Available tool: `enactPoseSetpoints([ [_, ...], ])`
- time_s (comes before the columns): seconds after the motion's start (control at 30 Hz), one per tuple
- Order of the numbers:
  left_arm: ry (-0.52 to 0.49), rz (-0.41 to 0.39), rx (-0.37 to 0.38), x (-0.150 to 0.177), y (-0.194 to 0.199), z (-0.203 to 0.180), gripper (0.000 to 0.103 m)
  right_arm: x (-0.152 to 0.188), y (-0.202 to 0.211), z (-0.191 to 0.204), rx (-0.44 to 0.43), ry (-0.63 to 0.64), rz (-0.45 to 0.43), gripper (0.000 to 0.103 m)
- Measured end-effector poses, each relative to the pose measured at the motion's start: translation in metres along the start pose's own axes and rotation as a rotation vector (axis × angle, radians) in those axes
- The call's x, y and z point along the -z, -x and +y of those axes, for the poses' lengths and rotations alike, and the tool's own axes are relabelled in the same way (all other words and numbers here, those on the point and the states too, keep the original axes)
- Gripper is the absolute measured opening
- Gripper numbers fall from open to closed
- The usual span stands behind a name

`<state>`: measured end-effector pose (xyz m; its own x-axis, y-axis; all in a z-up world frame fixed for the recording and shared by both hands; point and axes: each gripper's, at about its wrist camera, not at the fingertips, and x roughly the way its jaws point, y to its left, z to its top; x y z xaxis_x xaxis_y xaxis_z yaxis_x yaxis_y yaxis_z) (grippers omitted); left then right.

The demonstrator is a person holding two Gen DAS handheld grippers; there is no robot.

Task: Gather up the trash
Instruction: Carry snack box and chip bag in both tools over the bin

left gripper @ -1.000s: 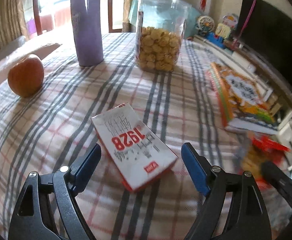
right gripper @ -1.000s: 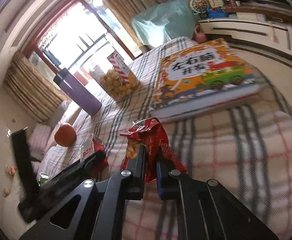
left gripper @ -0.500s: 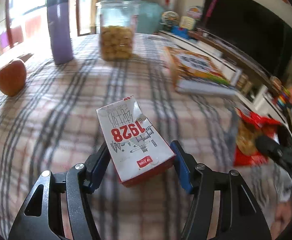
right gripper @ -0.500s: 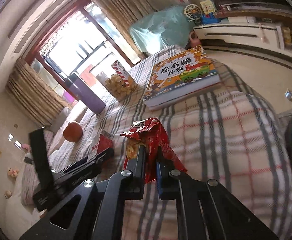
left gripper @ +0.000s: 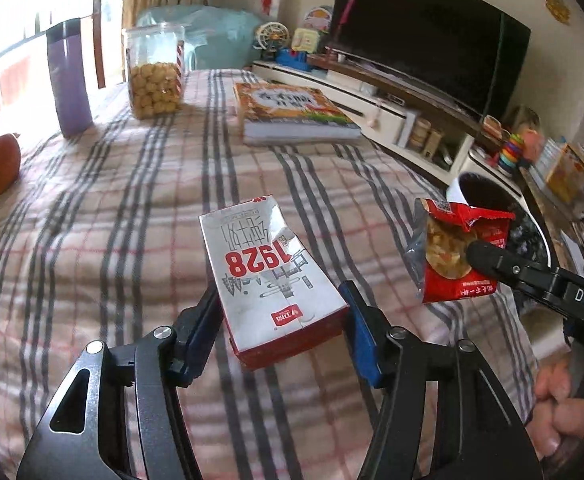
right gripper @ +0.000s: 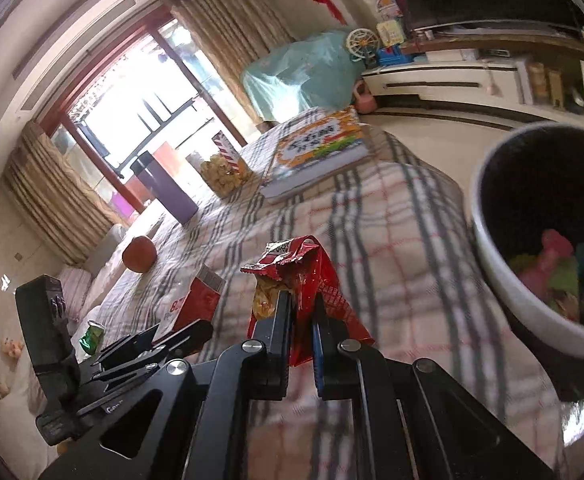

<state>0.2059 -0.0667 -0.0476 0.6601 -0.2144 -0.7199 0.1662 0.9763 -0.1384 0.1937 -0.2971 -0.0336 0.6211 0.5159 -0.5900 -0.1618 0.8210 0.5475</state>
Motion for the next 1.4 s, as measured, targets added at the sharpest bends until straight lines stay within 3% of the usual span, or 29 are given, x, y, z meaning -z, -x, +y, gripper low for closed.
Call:
enactPoseSetpoints([
  [0.23, 0.047, 0.066, -0.051, 0.016, -0.008, 0.008, 0.061, 0.018, 0.011, -0.005, 0.012, -0.022, 0.009, 0.009],
  [0.4, 0.066, 0.066, -0.087, 0.019, -0.014, 0.01, 0.06, 0.021, 0.017, -0.004, 0.005, -0.032, 0.001, 0.009],
  [0.47, 0.056, 0.059, -0.078, 0.018, -0.015, 0.008, 0.051, 0.02, 0.02, -0.003, 0.004, -0.031, -0.006, 0.009],
  [0.9, -0.09, 0.026, 0.022, 0.014, -0.003, -0.051, 0.051, 0.025, 0.045, -0.014, 0.027, -0.035, -0.048, 0.009],
  [1.4, -0.212, 0.007, 0.1, 0.001, -0.001, -0.117, 0.051, 0.02, 0.092, -0.054, 0.092, -0.1, -0.136, 0.009],
])
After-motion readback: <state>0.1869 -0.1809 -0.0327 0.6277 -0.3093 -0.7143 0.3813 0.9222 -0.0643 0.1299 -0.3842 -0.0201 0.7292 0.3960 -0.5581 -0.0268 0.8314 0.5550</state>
